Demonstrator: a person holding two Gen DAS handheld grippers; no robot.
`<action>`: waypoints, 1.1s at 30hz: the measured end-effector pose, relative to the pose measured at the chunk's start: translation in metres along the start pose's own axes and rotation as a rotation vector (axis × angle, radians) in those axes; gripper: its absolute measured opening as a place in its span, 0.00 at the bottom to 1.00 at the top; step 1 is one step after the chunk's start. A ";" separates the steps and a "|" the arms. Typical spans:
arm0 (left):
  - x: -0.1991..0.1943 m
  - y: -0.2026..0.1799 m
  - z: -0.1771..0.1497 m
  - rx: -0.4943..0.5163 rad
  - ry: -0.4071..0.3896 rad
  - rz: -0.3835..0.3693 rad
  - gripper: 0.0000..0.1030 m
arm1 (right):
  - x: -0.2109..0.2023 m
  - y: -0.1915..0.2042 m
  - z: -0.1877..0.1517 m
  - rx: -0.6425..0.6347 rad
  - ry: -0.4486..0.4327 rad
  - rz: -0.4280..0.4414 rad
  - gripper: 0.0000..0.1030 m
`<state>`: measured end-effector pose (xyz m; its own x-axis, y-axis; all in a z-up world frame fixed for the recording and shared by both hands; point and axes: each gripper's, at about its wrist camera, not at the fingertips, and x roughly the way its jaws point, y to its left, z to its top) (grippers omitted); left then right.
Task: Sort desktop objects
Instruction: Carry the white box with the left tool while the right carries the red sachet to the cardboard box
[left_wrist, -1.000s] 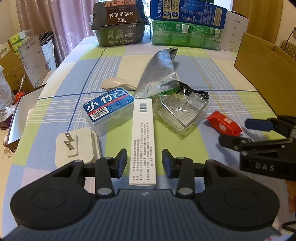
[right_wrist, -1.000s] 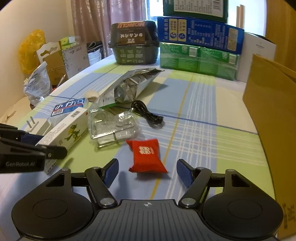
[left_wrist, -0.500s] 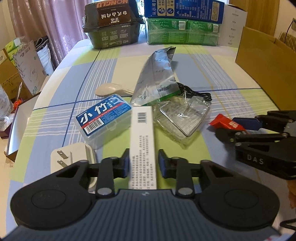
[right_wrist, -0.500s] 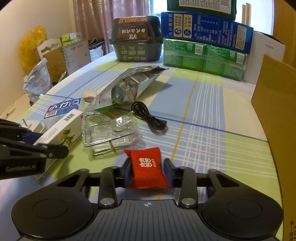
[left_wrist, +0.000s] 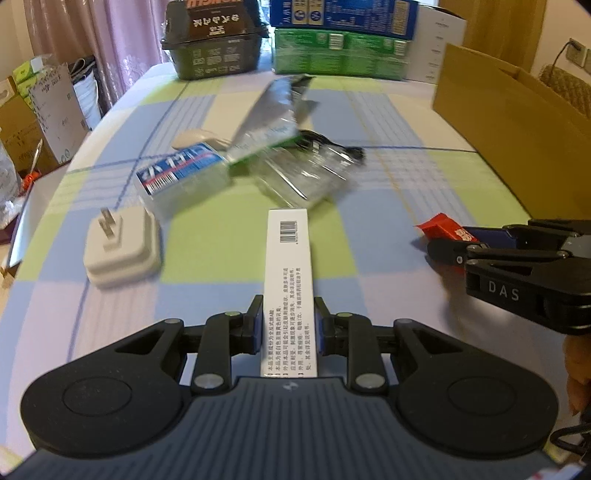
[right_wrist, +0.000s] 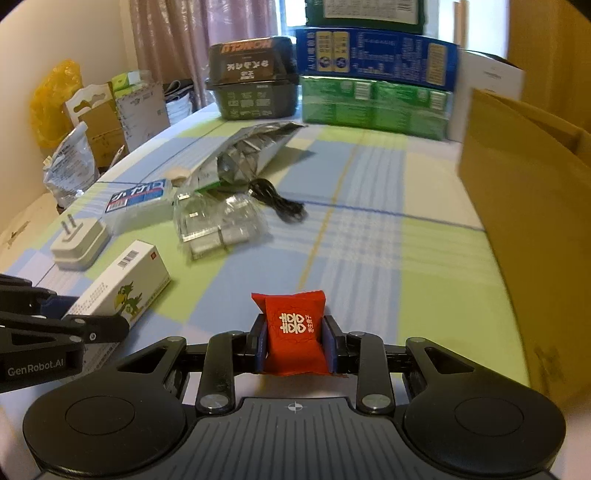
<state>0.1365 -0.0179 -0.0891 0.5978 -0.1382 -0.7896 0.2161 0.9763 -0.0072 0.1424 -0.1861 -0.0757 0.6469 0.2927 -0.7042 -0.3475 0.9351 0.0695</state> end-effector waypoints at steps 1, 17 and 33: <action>-0.003 -0.005 -0.004 0.006 0.000 -0.004 0.21 | -0.006 -0.002 -0.004 0.007 0.001 -0.005 0.26; 0.004 -0.021 -0.003 0.077 0.009 0.025 0.21 | -0.029 -0.012 -0.026 -0.004 0.006 -0.036 0.26; -0.067 -0.057 0.012 0.060 -0.081 -0.044 0.21 | -0.101 -0.022 -0.005 0.016 -0.120 -0.068 0.26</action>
<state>0.0935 -0.0663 -0.0284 0.6471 -0.1959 -0.7368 0.2879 0.9577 -0.0018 0.0816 -0.2376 -0.0101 0.7455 0.2490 -0.6183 -0.2896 0.9565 0.0361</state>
